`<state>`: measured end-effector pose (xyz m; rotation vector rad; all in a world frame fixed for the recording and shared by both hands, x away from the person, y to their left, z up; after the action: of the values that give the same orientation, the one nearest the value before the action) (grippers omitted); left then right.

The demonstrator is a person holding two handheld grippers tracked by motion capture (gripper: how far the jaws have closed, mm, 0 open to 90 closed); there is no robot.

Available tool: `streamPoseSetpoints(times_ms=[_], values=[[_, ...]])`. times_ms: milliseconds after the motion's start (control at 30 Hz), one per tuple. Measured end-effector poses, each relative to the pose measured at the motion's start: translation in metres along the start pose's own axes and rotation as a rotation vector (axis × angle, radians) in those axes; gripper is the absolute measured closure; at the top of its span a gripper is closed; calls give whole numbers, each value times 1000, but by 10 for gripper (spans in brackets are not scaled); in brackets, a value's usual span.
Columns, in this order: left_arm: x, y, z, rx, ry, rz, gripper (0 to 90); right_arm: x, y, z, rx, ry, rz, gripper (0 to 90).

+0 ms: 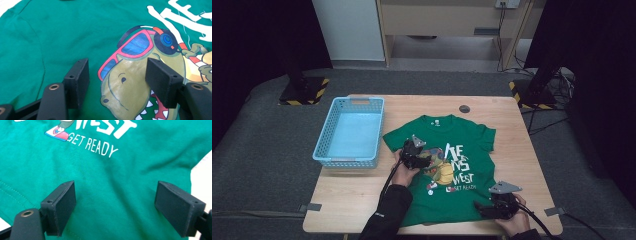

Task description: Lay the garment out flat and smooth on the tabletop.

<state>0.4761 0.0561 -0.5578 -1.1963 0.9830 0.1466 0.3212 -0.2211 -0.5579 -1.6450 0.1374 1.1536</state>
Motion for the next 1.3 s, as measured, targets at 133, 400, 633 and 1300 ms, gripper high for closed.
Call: streamPoseSetpoints(times_ms=[133, 400, 633, 1300], values=[[3, -3, 3, -4, -4, 2, 346, -3, 4, 4, 7, 8, 3, 168], [5, -3, 5, -8, -10, 2, 307, -5, 4, 4, 1, 1, 17, 168], [-5, -3, 4, -44, -6, 33, 336, -5, 3, 4, -8, -9, 24, 180], [-99, 41, -26, -30, 90, -24, 246, -2, -42, -2, 12, -30, -73, 153]])
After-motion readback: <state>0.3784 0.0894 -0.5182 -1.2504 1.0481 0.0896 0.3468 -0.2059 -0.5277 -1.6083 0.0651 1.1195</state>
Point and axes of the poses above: each handheld gripper's, and its own axes: x roughly forward along the jaws, y roughly out of its underside, z roughly to its left, the point moved 4 cm from there along x, roughly forward along the jaws, and after that the axes turned 2 degrees about -y, right-handed, at the moved point
